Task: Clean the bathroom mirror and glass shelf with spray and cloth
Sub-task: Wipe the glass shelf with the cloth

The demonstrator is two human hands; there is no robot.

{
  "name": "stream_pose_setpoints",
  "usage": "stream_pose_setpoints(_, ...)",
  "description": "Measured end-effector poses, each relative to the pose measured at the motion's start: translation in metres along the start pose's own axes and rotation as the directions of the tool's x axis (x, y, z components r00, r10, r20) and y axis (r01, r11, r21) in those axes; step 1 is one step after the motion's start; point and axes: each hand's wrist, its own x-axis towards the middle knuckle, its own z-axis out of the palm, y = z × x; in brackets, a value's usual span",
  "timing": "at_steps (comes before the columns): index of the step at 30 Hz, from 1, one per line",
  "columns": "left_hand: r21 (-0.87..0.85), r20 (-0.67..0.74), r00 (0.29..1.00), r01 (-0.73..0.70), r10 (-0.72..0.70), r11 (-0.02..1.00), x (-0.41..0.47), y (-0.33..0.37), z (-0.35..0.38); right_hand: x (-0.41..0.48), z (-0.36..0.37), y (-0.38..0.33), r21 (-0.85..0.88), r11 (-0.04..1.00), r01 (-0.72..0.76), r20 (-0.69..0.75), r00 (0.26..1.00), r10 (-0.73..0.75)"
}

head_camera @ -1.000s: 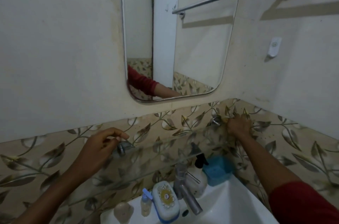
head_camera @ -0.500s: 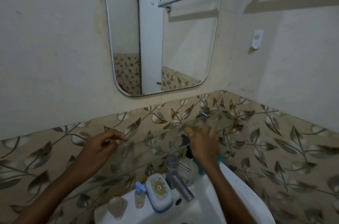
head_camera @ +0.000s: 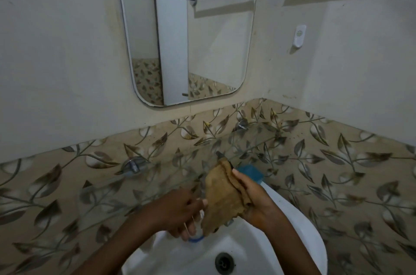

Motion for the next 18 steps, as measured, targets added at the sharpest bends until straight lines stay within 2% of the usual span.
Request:
stream_pose_setpoints(2, -0.027, 0.024, 0.999, 0.027, -0.027, 0.999, 0.013, -0.005, 0.013, -0.003, -0.009, 0.004, 0.024, 0.999, -0.03, 0.007, 1.0, 0.03)
stream_pose_setpoints(4, -0.117, -0.031, 0.998, -0.059, 0.055, 0.991, 0.03, -0.015, 0.027, -0.003, -0.017, 0.011, -0.018, 1.0, -0.012, 0.009, 1.0, 0.012)
stream_pose_setpoints(7, -0.5, -0.062, 0.995, -0.101, 0.081, 0.86, 0.052, -0.025, 0.048, 0.002, -0.028, 0.019, -0.175, 0.984, 0.04, -0.03, 0.999, -0.046)
stream_pose_setpoints(8, -0.555, -0.089, 0.994, -0.105, 0.067, 0.825, 0.056, -0.026, 0.052, 0.002, -0.031, 0.02, -0.238, 0.97, 0.048, -0.056, 0.996, -0.063)
stream_pose_setpoints(12, -0.605, -0.09, 0.996, -0.056, 0.001, 0.795, 0.067, -0.024, 0.064, 0.003, -0.056, 0.028, -0.493, 0.87, 0.029, -0.151, 0.981, -0.118)
stream_pose_setpoints(15, -0.597, -0.11, 0.993, -0.031, -0.044, 0.802, 0.076, -0.021, 0.066, 0.007, -0.079, 0.031, -0.536, 0.844, -0.017, -0.246, 0.959, -0.137)
stream_pose_setpoints(18, -0.609, -0.132, 0.99, -0.048, -0.042, 0.792, 0.08, -0.014, 0.068, 0.011, -0.099, 0.021, -0.53, 0.848, -0.033, -0.373, 0.907, -0.198)
